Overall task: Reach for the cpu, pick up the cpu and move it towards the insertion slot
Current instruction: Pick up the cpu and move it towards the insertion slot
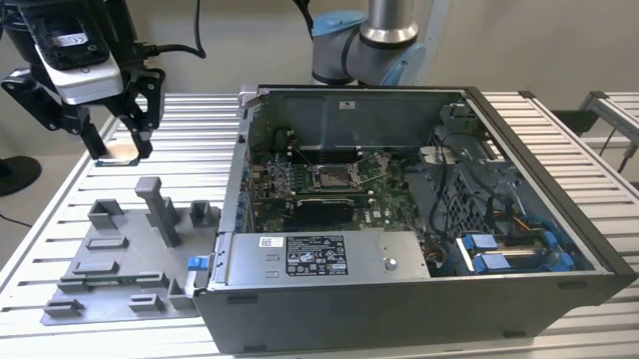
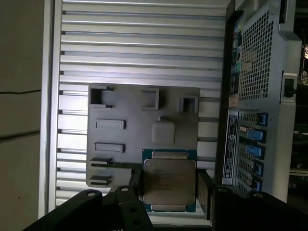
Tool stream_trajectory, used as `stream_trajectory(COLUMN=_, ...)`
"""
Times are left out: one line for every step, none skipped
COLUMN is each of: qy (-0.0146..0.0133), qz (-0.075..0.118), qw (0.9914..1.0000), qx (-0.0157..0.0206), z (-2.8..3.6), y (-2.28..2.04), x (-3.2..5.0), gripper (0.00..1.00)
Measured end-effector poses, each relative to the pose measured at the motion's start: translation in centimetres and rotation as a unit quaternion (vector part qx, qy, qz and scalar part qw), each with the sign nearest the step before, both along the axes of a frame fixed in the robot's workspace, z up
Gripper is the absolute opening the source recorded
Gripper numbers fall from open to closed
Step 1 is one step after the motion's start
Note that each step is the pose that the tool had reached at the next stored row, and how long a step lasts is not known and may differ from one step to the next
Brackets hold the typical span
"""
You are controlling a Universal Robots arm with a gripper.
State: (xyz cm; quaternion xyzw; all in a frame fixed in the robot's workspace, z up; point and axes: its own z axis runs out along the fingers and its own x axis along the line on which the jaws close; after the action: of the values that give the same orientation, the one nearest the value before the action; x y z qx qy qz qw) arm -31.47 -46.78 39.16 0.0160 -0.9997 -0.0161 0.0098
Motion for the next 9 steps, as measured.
stream_trajectory(qy=0.0000, qz=0.000, qw=1.00000, qx=0.0000, z=0.00, y=0.00, x=0.09, gripper=0.00)
stream_trajectory(qy=0.0000, qz=0.000, qw=1.00000, qx=0.0000, z=0.00, y=0.00, x=0.17, gripper=0.00)
stream_trajectory(qy=0.0000, qz=0.000, qw=1.00000, qx=0.0000, z=0.00, y=0.00, x=0.26, gripper=0.00)
stream_trajectory(qy=0.0000, qz=0.000, qw=1.00000, qx=0.0000, z=0.00, y=0.00, x=0.32, gripper=0.00)
stream_trajectory(qy=0.0000, qz=0.000, qw=1.00000, qx=0.0000, z=0.00, y=0.00, x=0.40, gripper=0.00)
stream_trajectory(qy=0.0000, qz=0.000, qw=1.00000, qx=0.0000, z=0.00, y=0.00, x=0.49, gripper=0.00)
stream_trajectory(qy=0.0000, qz=0.000, qw=1.00000, qx=0.0000, z=0.00, y=0.00, x=0.60, gripper=0.00)
stream_trajectory(qy=0.0000, qz=0.000, qw=1.00000, qx=0.0000, z=0.00, y=0.00, x=0.69, gripper=0.00)
stream_trajectory(qy=0.0000, qz=0.000, qw=1.00000, qx=0.0000, z=0.00, y=0.00, x=0.80, gripper=0.00)
